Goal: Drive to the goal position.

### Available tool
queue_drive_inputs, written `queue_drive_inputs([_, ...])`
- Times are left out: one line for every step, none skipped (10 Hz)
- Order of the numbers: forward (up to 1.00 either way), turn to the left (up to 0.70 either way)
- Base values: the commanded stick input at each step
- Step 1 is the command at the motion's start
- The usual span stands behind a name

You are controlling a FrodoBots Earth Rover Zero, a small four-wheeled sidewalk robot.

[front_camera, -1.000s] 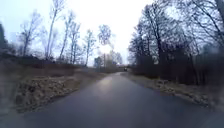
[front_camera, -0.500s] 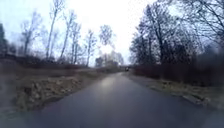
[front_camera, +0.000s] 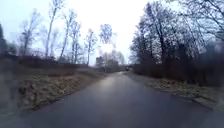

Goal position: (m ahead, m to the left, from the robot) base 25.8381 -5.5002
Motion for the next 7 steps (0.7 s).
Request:
queue_drive_inputs([0.70, 0.04])
queue_drive_inputs([0.70, 0.12])
queue_drive_inputs([0.70, 0.14])
queue_drive_inputs([0.70, 0.14])
queue_drive_inputs([0.70, 0.14])
queue_drive_inputs([0.70, 0.14])
queue_drive_inputs([0.70, 0.13])
